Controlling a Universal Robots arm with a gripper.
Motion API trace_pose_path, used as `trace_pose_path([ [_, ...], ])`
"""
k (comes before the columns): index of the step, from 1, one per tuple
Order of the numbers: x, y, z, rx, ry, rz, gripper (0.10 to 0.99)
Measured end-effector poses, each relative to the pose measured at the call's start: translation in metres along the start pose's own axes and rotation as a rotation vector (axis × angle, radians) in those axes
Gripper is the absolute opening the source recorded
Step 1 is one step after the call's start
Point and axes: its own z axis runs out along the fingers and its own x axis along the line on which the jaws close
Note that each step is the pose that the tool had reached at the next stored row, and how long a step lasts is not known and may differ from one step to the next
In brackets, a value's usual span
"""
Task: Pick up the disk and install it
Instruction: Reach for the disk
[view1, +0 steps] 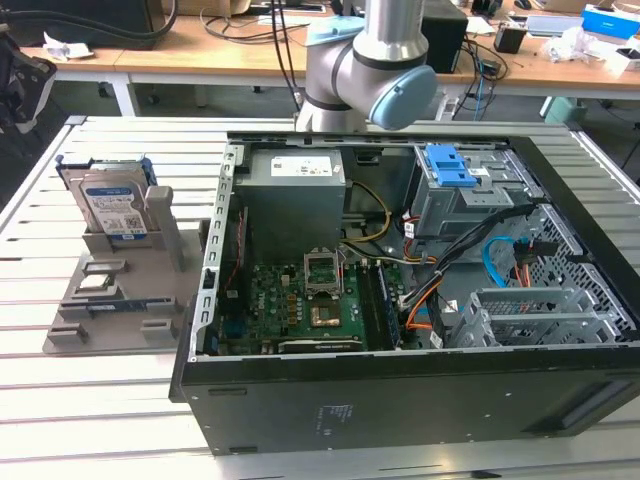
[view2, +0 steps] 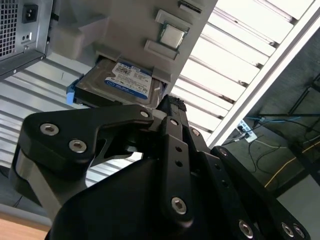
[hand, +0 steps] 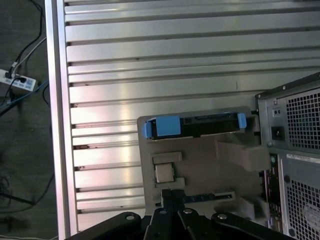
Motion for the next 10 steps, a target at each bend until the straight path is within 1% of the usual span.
trace_pose_path([
  [3,0.0028,0.0038,0.0004,0.000,-0.0002,0.000,0.106],
  [10,0.0028,0.0041,0.0004,0.000,0.0000,0.000,0.106],
])
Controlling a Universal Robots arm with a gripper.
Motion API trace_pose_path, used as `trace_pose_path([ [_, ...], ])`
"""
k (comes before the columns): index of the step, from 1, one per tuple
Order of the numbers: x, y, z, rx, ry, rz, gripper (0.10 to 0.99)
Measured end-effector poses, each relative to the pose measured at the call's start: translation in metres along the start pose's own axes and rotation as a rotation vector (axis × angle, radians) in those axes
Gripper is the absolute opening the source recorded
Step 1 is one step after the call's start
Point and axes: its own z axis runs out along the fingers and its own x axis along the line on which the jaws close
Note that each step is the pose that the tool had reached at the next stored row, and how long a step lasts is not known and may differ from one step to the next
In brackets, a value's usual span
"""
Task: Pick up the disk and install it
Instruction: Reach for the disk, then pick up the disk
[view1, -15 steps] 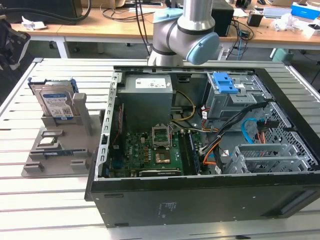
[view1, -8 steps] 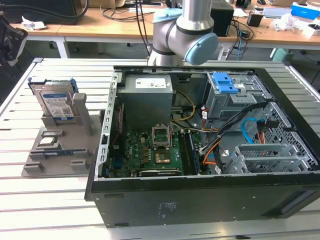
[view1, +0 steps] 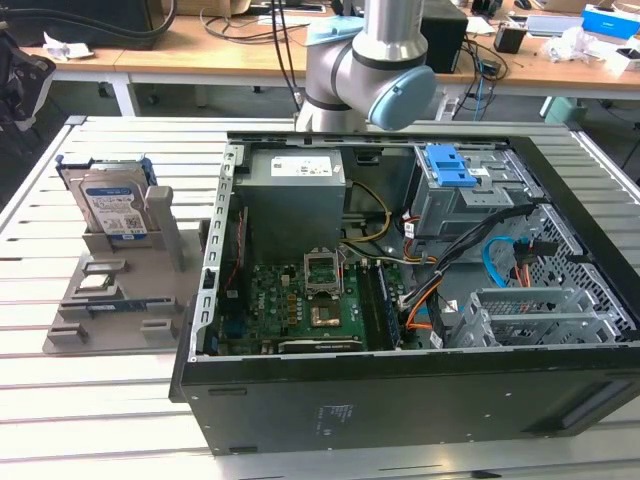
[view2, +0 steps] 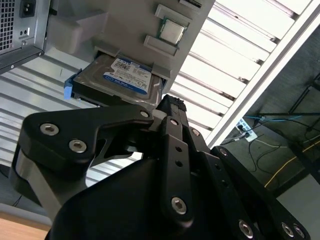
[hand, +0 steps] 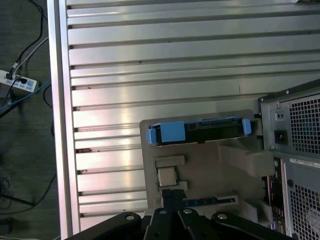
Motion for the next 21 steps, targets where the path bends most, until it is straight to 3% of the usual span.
trace_pose_path([
  [5,0.0000,0.0002,0.0000,0.000,0.0000,0.000,0.106],
  [12,0.0000,0.0002,0.0000,-0.005,0.0085,-0.192,0.106],
  [15,0.0000,0.0002,0.0000,-0.008,0.0158,-0.357,0.106],
  [21,0.0000,0.0002,0.0000,-0.011,0.0212,-0.479,0.106],
])
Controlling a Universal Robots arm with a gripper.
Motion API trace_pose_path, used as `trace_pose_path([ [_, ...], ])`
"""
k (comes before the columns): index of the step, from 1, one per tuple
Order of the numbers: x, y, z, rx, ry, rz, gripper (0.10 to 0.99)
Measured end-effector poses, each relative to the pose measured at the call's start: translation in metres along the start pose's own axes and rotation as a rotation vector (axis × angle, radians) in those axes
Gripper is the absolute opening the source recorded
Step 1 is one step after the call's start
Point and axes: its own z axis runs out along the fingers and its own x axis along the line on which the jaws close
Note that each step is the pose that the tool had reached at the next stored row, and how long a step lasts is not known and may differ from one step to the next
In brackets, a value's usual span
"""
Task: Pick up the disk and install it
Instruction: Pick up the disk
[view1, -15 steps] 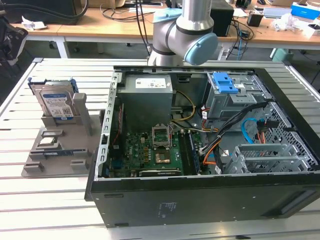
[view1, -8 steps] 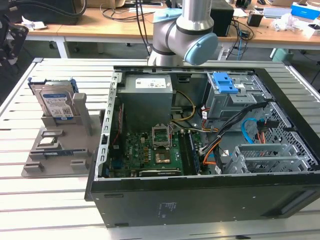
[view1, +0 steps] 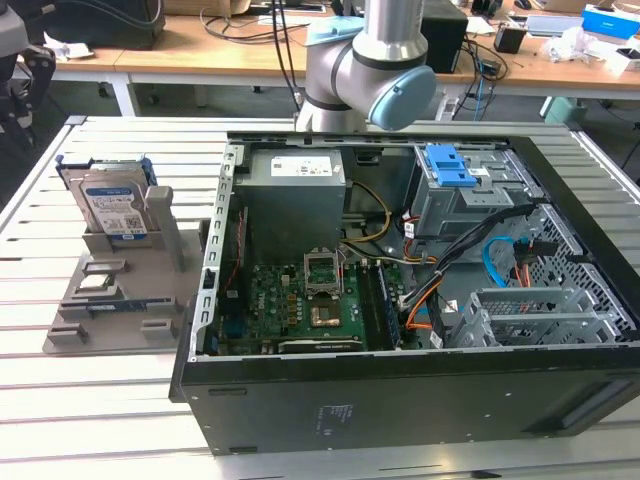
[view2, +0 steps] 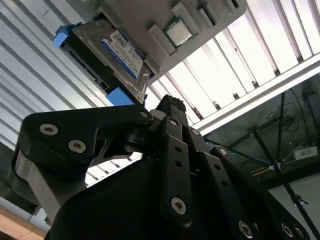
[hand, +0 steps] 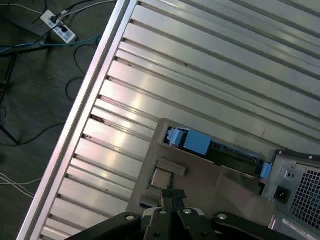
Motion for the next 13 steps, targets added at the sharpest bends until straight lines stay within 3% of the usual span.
trace_pose_path([
  [13,0.0000,0.0000,0.0000,-0.005,0.0102,-0.228,0.106],
])
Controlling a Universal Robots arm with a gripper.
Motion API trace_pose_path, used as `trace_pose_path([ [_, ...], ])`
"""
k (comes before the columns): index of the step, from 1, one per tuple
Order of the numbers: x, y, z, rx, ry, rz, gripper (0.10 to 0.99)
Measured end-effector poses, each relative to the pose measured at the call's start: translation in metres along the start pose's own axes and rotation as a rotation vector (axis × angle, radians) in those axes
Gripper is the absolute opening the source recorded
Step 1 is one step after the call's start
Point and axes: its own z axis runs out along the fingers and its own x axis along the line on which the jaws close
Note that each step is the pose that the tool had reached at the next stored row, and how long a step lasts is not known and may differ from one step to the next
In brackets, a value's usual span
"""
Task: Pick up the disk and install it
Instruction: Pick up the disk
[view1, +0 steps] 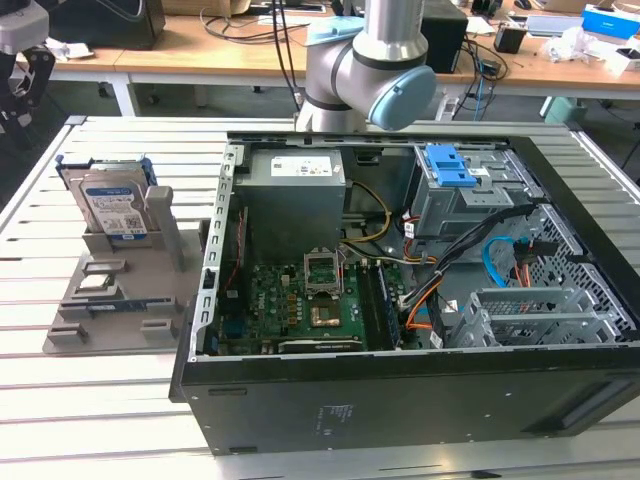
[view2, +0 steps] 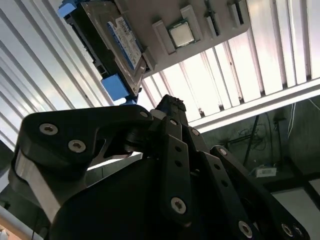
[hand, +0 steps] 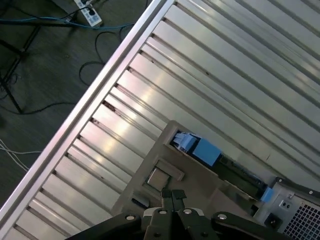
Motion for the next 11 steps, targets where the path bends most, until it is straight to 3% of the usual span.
trace_pose_path([
  [6,0.0000,0.0000,0.0000,-0.002,0.0044,-0.099,0.106],
  [11,0.0000,0.0000,0.0000,-0.005,0.0097,-0.220,0.106],
])
